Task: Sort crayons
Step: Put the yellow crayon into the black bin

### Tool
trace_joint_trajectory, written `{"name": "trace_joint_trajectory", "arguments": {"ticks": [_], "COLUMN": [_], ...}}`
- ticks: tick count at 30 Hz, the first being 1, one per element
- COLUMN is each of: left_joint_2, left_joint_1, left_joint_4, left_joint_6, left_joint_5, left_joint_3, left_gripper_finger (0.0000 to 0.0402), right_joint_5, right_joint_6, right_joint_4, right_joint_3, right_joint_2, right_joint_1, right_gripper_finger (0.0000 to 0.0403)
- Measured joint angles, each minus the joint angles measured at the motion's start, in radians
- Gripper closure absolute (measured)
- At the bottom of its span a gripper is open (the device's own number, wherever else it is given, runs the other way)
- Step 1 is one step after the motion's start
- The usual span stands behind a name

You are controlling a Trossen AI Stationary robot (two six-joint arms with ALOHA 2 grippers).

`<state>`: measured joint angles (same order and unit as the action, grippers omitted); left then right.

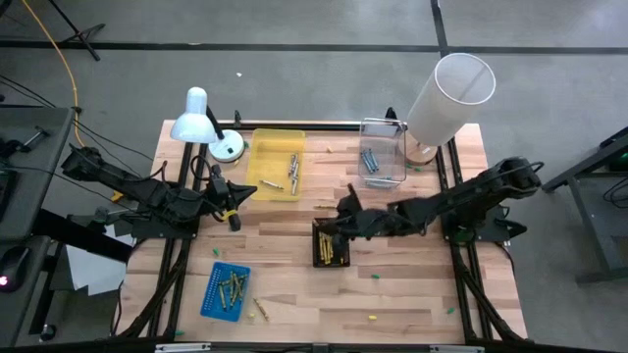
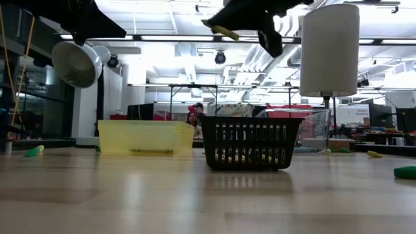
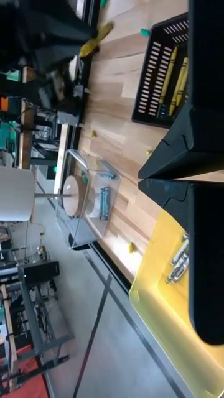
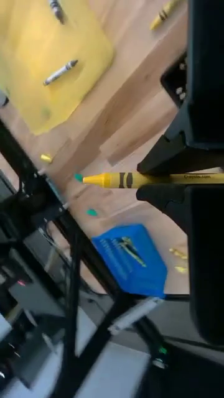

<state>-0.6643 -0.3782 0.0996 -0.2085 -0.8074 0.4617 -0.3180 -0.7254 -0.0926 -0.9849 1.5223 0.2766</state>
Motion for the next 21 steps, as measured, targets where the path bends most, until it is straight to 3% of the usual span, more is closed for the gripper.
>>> {"name": "trace_joint_trajectory", "arguments": {"ticks": [4, 8, 13, 21], "left_joint_2": [0.000, 0.000, -0.001, -0.001], "left_joint_1": [0.000, -0.002, -0.002, -0.002], "left_joint_4": [0.000, 0.002, 0.011, 0.008], "left_joint_6": [-0.005, -0.016, -0.026, -0.025], "left_joint_5": [0.003, 0.018, 0.030, 0.045], "left_joint_3": [0.000, 0.000, 0.000, 0.000], "left_gripper_finger": [0.0401, 0.0401, 0.0401, 0.0401], "right_joint_5": [-0.177, -0.287, -0.337, -0.360], "right_joint_6": [-0.142, -0.379, -0.564, -0.690], "right_joint_4": [0.081, 0.108, 0.170, 0.232], "right_joint_3": [-0.057, -0.062, -0.061, -0.061], "right_joint_2": [0.091, 0.186, 0.261, 0.270], "right_joint_1": [0.067, 0.113, 0.139, 0.139], "right_gripper_finger": [0.0403, 0.0403, 0.0403, 0.0402]}}
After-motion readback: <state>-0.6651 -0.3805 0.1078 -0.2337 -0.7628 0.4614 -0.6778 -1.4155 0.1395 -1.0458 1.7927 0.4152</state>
